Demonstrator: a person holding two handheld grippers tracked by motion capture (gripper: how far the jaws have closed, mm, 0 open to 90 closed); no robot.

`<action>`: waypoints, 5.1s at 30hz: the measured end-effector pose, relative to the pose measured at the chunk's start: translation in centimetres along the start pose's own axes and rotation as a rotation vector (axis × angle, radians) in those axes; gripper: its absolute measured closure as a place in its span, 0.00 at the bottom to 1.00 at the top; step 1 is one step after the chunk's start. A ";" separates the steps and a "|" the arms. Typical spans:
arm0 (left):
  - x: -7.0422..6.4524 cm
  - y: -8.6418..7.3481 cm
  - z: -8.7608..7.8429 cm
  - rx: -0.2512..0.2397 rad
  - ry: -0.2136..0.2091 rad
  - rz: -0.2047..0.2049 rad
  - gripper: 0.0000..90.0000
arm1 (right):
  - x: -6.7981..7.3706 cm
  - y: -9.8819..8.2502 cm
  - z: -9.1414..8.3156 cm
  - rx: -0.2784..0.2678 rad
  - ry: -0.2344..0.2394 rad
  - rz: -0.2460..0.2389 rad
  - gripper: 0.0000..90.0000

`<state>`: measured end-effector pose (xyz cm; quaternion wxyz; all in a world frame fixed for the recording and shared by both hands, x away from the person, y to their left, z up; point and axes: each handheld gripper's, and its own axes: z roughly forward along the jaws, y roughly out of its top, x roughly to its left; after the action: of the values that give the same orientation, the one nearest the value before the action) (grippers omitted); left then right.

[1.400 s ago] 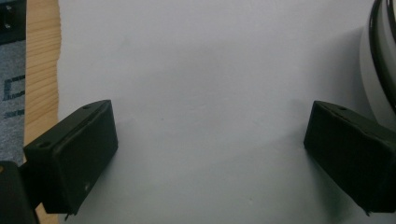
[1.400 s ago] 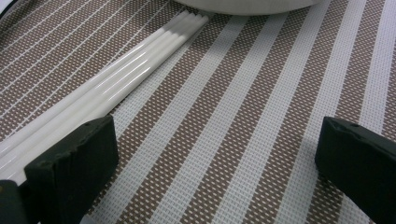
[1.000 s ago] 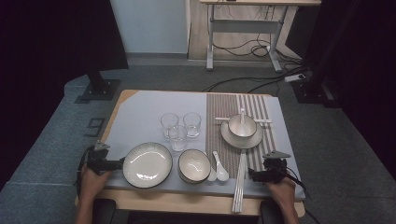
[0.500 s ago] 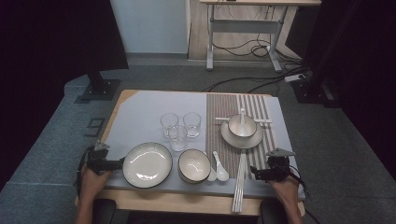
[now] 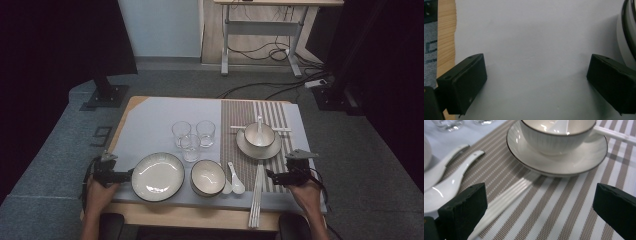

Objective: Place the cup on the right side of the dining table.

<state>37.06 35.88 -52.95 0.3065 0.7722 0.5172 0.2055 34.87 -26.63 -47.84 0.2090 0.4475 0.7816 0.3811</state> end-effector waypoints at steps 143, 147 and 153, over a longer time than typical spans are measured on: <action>0.1 0.0 0.0 0.003 -0.002 0.000 0.03 | 10.1 16.8 20.3 0.103 0.190 -0.141 0.20; 0.1 0.0 0.0 0.003 -0.002 0.000 0.03 | 9.9 17.3 19.6 0.095 0.191 -0.140 0.20; 0.1 0.0 0.0 0.002 -0.002 0.000 0.03 | 9.3 18.1 18.5 0.086 0.175 -0.145 0.20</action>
<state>37.09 35.92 -52.95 0.3062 0.7728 0.5172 0.2039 52.28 -5.49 -45.04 0.1476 0.3634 0.8427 0.3688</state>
